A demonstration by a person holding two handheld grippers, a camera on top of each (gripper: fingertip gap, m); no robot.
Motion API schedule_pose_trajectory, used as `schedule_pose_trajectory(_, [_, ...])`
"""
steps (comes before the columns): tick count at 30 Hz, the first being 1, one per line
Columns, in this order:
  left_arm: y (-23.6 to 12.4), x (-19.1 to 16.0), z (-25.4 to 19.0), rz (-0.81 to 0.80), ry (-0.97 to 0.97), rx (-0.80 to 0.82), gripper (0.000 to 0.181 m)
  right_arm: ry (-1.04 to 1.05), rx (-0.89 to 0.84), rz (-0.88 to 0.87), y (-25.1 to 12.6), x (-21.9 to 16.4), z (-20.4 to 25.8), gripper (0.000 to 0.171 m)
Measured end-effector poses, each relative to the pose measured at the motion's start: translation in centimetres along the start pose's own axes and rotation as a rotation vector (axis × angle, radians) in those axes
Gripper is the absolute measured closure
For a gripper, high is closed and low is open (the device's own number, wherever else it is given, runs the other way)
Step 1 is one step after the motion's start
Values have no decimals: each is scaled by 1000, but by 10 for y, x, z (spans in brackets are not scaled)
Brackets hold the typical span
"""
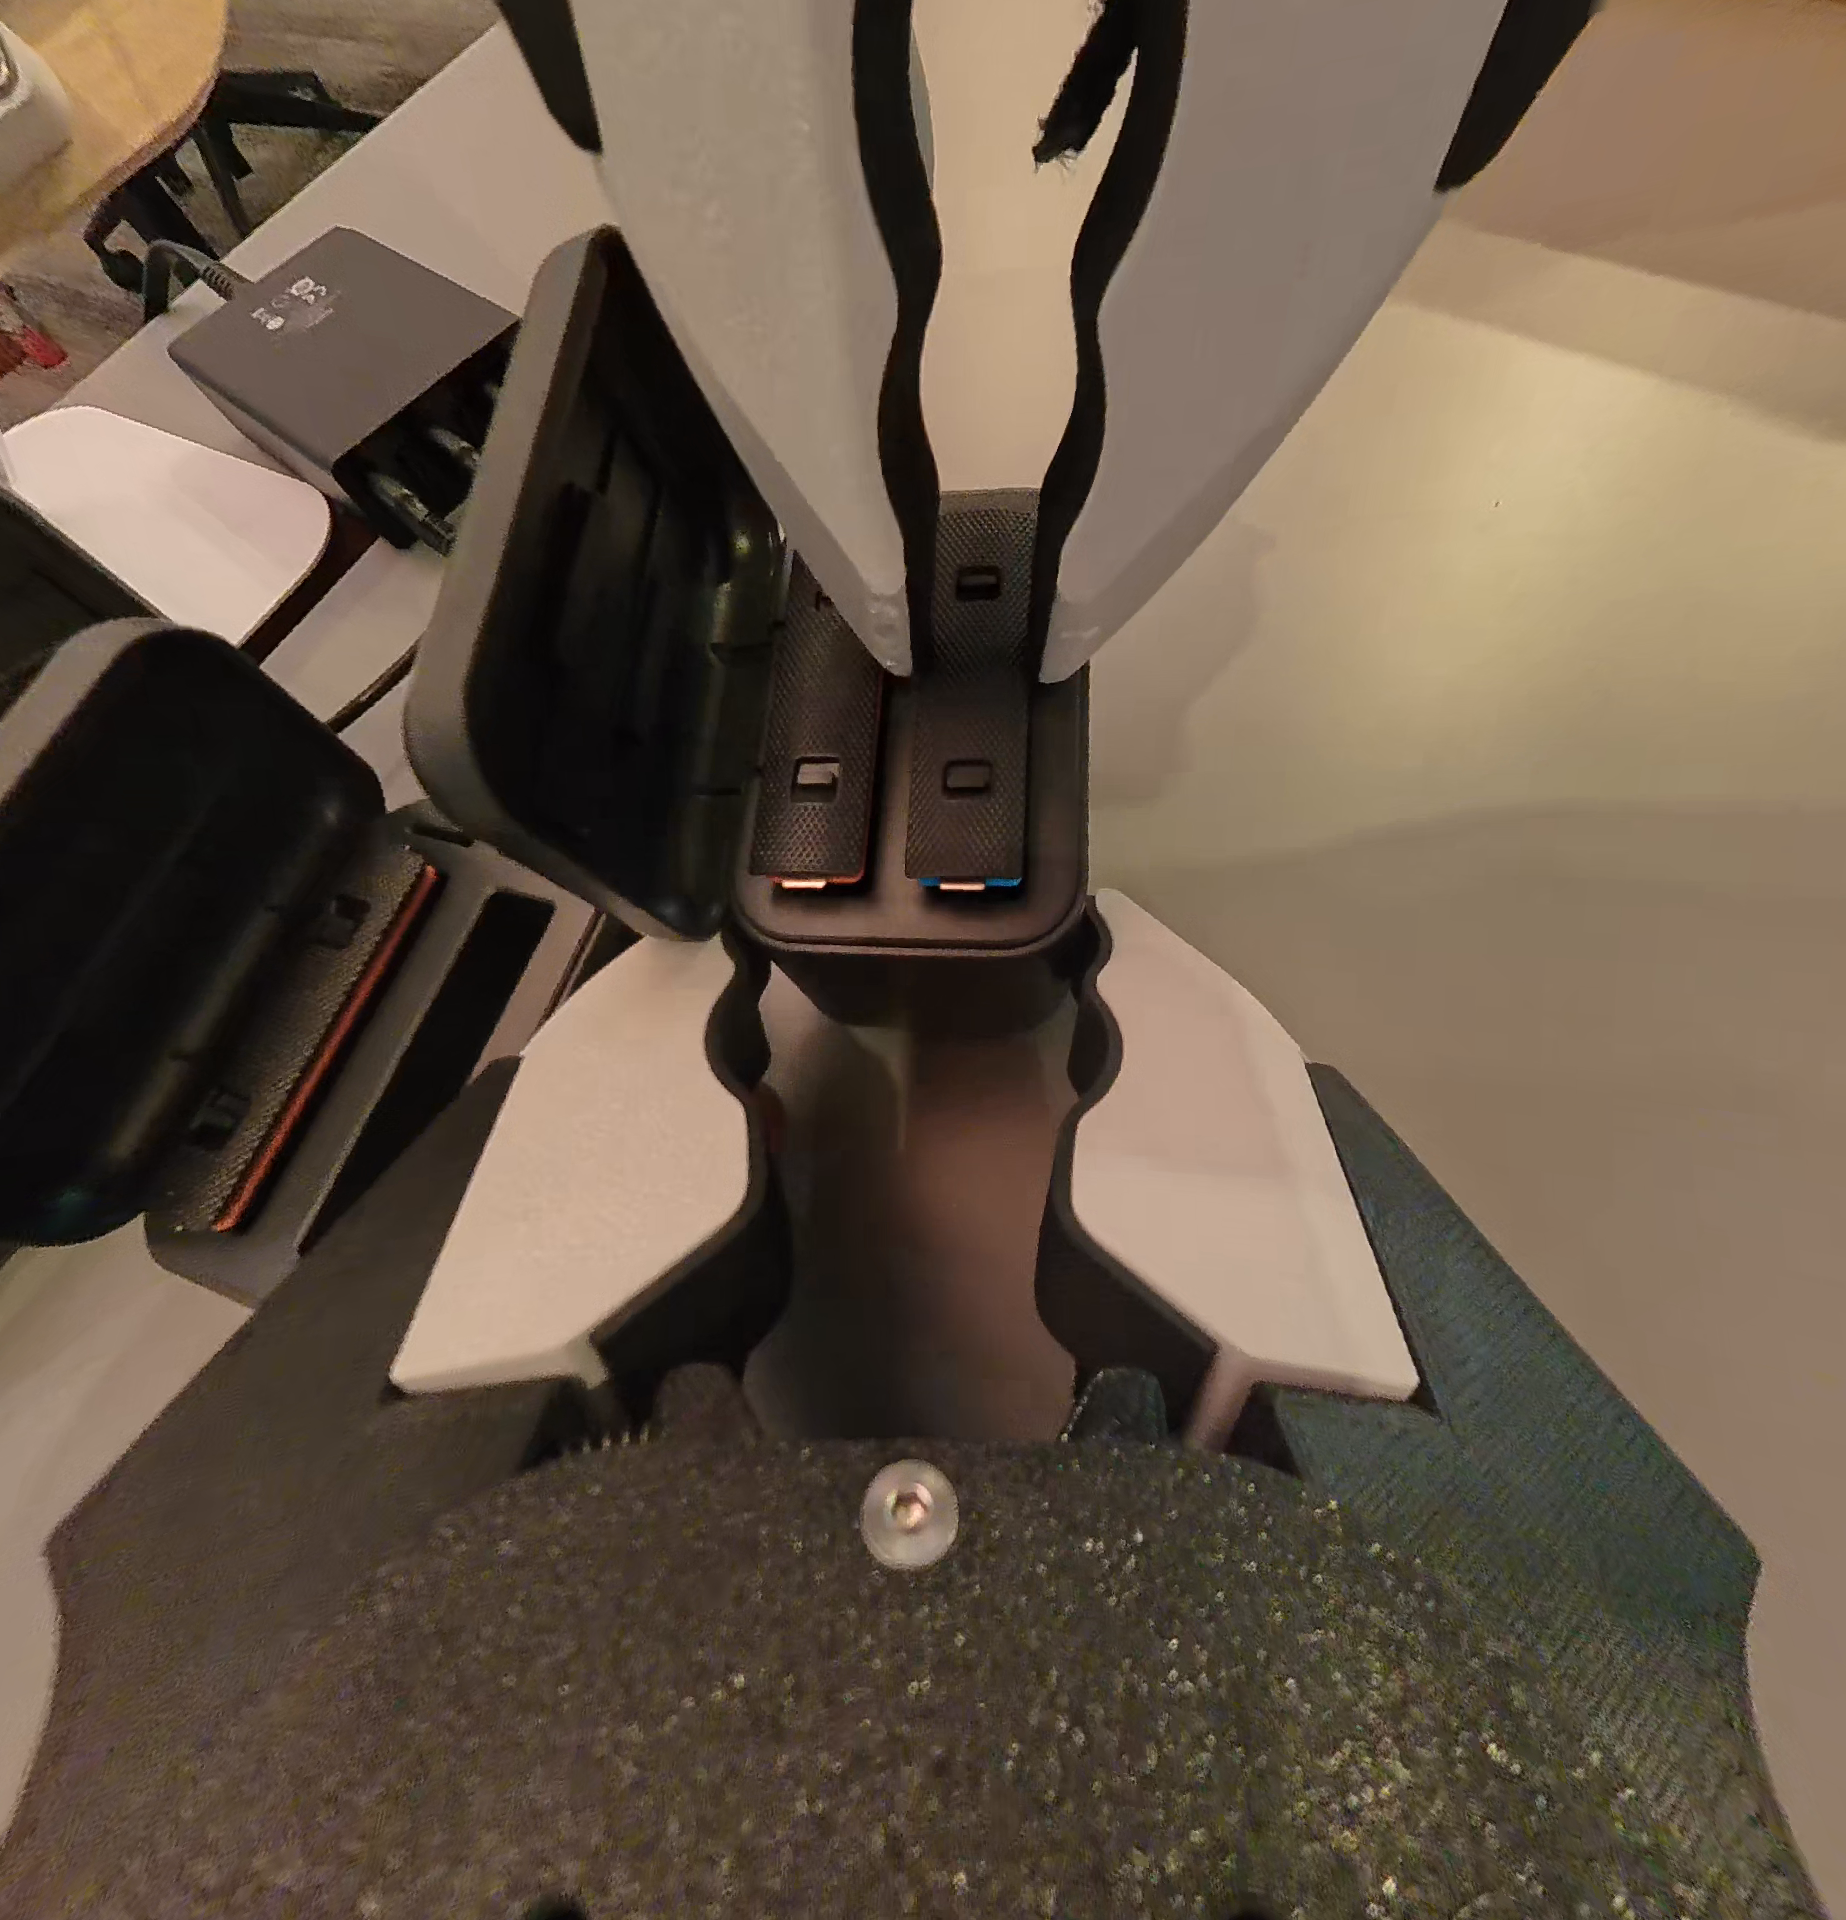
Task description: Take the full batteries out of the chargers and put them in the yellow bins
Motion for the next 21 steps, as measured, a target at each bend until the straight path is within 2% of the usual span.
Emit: schedule_pose_trajectory(21, [-1, 6, 2, -31, -50, -41, 124, 71, -13, -101, -9, -4, -3, 159])
Point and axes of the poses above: each gripper's, where its closed fingertips meet, y out along the fingers, x out of its top, z = x × y across the jaws, the point moved 6 cm from there along -y, back along the fingers, and after that the axes turned 5 degrees about -x, right-handed, at the moved point
